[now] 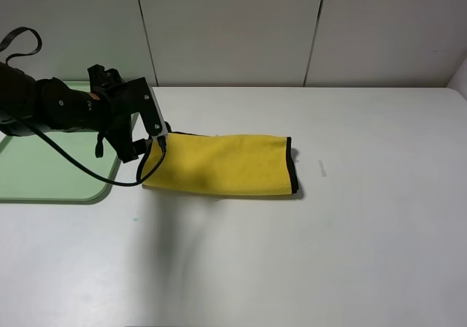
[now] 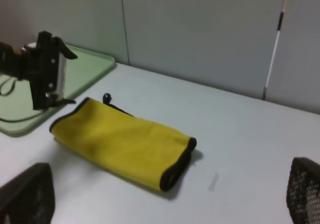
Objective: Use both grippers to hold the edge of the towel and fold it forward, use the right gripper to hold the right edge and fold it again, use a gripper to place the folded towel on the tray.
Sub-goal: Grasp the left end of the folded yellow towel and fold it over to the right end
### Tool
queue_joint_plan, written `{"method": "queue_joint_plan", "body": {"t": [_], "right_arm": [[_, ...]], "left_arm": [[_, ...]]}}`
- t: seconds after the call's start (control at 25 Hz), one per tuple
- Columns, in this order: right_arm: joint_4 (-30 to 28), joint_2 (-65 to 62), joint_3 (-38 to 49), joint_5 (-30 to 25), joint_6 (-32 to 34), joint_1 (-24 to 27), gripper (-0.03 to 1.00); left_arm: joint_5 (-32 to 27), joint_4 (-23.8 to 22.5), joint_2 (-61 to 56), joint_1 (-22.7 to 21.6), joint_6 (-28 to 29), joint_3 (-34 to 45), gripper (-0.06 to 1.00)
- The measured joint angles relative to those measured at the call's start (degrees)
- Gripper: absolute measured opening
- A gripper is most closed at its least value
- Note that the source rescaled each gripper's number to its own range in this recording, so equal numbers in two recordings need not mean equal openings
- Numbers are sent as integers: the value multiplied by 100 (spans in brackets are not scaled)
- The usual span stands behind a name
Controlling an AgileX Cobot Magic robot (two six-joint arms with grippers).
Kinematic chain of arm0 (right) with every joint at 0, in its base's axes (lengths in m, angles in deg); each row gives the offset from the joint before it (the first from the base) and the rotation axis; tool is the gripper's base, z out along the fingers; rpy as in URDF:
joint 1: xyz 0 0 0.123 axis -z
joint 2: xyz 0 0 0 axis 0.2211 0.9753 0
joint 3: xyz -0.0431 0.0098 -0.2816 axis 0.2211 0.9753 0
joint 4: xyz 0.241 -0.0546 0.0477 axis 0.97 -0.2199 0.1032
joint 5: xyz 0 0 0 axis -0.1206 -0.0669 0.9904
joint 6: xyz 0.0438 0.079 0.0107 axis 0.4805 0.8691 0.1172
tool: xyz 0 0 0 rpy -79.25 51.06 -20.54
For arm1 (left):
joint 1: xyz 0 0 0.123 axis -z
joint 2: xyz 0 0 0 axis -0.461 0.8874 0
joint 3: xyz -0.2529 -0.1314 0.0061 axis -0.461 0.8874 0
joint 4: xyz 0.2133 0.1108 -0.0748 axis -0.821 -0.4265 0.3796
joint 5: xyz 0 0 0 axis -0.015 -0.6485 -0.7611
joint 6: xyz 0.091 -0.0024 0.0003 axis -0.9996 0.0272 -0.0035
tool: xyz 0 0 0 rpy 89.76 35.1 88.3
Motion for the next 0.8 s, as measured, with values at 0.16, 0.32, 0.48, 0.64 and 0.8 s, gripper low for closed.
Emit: {"method": "queue_joint_plan", "body": {"t": [0.16,0.32,0.48,0.64,0.8], "right_arm": [[-182,-71,768,-47,178,0,100],[-224,-71,1206,-9,226,0,100],[-232,-71,1224,22,226,0,100],[-231,-71,1229,22,226,0,100],[-231,-71,1229,22,226,33,100]], "left_arm": [[0,0,0,0,0,0,100],[14,0,0,0,7,0,100],[13,0,0,0,220,0,100],[13,0,0,0,453,0,100],[8,0,0,0,493,0,100]]}}
